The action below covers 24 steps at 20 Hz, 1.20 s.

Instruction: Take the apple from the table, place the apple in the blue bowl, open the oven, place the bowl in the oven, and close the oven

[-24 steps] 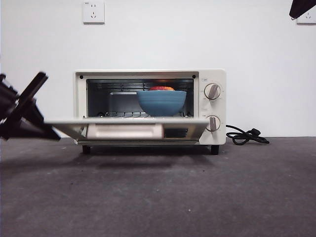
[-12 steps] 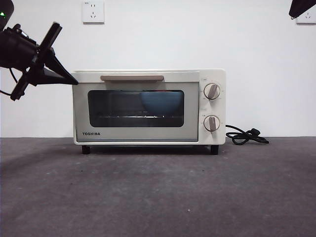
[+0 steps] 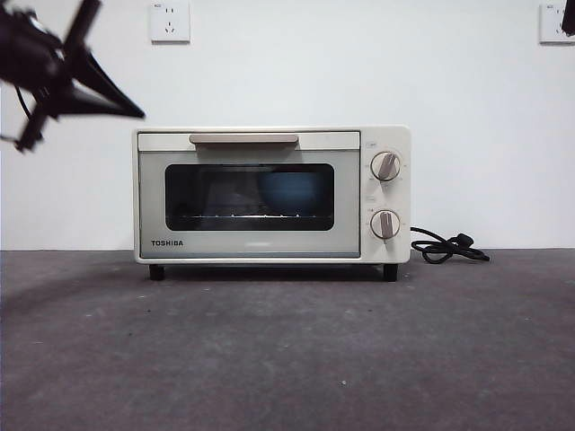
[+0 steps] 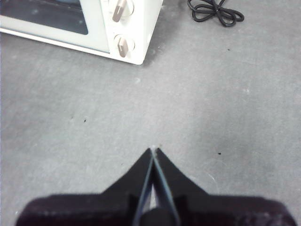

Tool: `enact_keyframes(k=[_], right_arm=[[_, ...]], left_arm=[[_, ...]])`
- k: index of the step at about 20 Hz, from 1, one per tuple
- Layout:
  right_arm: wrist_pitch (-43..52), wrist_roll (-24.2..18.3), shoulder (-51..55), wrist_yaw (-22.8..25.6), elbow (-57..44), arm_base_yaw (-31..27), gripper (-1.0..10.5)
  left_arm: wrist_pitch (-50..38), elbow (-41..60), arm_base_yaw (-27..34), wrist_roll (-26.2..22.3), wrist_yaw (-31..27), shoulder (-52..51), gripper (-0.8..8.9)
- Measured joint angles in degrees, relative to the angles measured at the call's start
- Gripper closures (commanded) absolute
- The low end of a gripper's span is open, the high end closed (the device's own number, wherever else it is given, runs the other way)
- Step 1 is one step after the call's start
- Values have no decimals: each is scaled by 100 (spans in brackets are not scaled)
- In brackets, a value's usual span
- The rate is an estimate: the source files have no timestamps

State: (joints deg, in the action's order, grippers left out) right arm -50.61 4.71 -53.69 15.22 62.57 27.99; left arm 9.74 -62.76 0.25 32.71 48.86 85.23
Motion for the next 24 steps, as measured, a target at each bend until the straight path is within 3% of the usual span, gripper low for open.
enact_keyframes(k=[3,6,8,12,16,19,24], right_arm=[[-13,-4,216,61,-2,2,958],[-13,-11,352,713,-4,2,958],[-4,-111,433,879,-76,-7,958],[-4,-310,553,833,-385,-4,958],[-2,-431,542,538,-901,-4,944],[-57,-437,483,535,-935,4,943],[-37,-452,457,535,-935,4,943]], left_arm=[[1038,0,0,-802,-431,-916,819],[1775,0,0,-1633,-1196,-1919,818],[1998,0,0,-2044,-1659,-2544,818],[2487,-2,0,-2533,-2151,-3567,818],[3226,-2,0,-3042,-3053,-4531,818],[3646,-4,0,-3213,-3093,-4953,817],[3716,-4,0,-3226,-3084,-4793,817]])
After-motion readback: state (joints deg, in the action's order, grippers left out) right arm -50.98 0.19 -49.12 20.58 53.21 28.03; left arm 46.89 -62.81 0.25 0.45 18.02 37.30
